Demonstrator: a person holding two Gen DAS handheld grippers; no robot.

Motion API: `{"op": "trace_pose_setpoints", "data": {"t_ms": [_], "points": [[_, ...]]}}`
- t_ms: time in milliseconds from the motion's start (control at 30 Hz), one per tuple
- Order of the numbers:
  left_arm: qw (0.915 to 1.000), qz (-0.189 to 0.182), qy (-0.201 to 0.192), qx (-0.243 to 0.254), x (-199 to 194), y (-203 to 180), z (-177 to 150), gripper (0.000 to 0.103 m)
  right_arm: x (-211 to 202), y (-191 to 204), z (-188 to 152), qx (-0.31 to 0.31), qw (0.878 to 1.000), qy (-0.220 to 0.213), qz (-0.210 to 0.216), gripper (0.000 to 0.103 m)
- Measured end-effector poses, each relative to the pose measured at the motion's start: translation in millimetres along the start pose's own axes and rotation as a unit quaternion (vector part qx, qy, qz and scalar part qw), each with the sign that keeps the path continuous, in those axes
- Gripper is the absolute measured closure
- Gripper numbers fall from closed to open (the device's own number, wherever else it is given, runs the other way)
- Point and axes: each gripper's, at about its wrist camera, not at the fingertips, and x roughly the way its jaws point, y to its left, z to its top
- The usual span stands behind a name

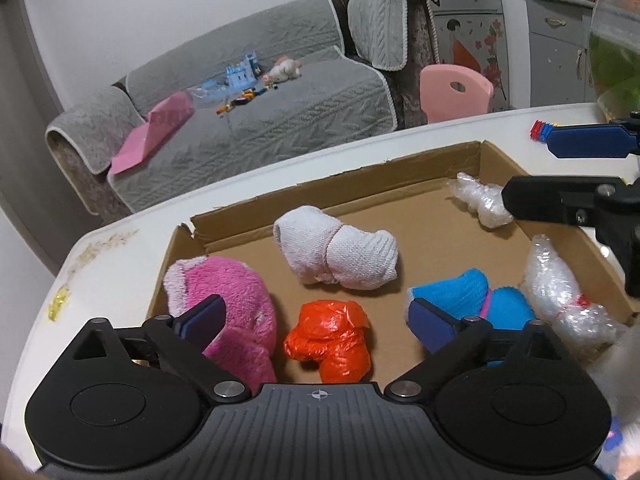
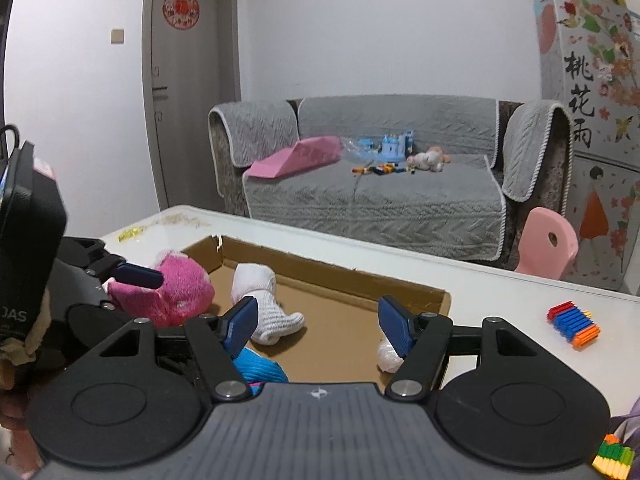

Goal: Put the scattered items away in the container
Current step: 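Place the orange bundle in the box with the left gripper while the right drops the sock ball beside it, then move the left gripper to the white cloth bundle tied with pink string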

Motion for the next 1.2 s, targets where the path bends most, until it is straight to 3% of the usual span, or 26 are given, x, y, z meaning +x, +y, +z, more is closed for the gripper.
{"op": "trace_pose_setpoints", "data": {"t_ms": [300, 467, 633, 833, 1000, 1200], "points": [[0.9993, -0.008, -0.028, -0.022, -63.8, 22.8, -22.3, 0.000, -15.9, -2.3, -1.0, 0.006, 1.000, -0.016, -0.004, 0.030], [0.9989, -0.013, -0.033, -0.031, -108.0, 39.0, -62.4, 0.000, -43.8, 10.1, -11.1, -0.015, 1.000, -0.019, 0.011, 0.028], [0.9986, -0.021, -0.020, -0.044, -138.3, 50.7, -117.9, 0.000, -73.3, 23.8, -27.8, -0.042, 0.997, -0.009, 0.070, 0.019], [0.9935, -0.063, 0.021, -0.092, -160.2, 51.0, -170.8, 0.000, -88.9, 28.4, -60.3, -0.053, 0.994, 0.038, 0.092, 0.017], [0.9923, -0.098, 0.026, -0.070, -173.2, 28.1, -191.1, 0.000, -89.0, 27.9, -79.5, -0.049, 0.991, 0.071, 0.107, 0.017], [0.9911, -0.118, 0.030, -0.054, -155.7, 8.7, -196.1, 0.000, -81.9, 28.8, -87.7, -0.055, 0.986, 0.083, 0.131, 0.017]]}}
